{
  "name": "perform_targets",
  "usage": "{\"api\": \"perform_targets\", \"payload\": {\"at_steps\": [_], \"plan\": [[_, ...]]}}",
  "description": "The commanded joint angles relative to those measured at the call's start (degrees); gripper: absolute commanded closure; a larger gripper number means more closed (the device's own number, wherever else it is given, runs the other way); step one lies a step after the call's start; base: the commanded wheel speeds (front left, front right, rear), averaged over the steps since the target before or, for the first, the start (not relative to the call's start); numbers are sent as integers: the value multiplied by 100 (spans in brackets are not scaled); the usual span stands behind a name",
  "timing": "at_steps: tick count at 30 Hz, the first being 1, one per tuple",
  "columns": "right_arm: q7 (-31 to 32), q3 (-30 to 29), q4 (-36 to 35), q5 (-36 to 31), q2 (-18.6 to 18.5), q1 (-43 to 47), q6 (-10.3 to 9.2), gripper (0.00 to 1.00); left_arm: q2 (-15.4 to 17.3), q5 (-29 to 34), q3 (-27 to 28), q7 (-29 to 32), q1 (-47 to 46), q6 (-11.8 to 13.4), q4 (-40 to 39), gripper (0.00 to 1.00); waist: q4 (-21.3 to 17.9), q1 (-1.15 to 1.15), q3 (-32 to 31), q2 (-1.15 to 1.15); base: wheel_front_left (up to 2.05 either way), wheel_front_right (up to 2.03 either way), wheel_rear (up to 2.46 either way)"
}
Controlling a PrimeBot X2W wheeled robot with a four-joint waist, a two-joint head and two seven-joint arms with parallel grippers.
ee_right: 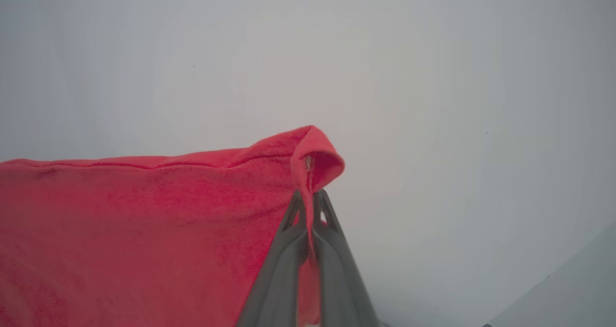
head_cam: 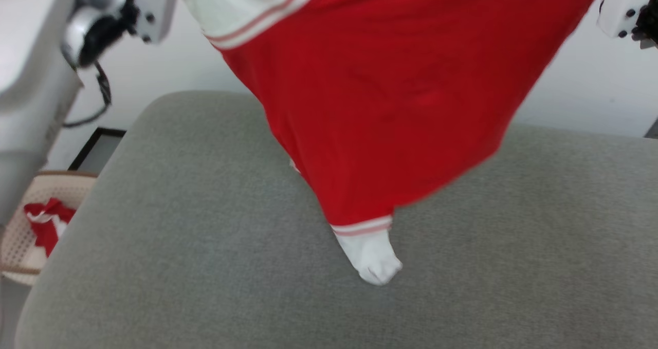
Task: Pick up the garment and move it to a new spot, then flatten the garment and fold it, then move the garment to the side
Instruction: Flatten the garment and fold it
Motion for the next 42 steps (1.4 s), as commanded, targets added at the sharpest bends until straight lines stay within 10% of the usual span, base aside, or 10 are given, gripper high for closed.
{"api": "perform_targets", "payload": {"at_steps": [1,16,25,42], "plan": [[-48,-49,52,-51,51,-68,-5,100,-25,39,19,-70,-121,-19,115,100,-178,0,-153,0,0,0,0],[-121,-120,101,128,21,-382,-5,100,-277,355,-42,-1012,-1168,-203,1451,100,-483,0,70,0,0,0,0],[-137,-281,74,-49,14,-981,-5,100,-239,378,-70,-1321,-1777,-251,1752,100,-608,0,1282,0,0,0,0],[-2781,-1088,1500,-2127,634,-3230,-5,100,-799,1063,205,-4136,-4245,297,2363,100,-595,0,4068,0,0,0,0]]}}
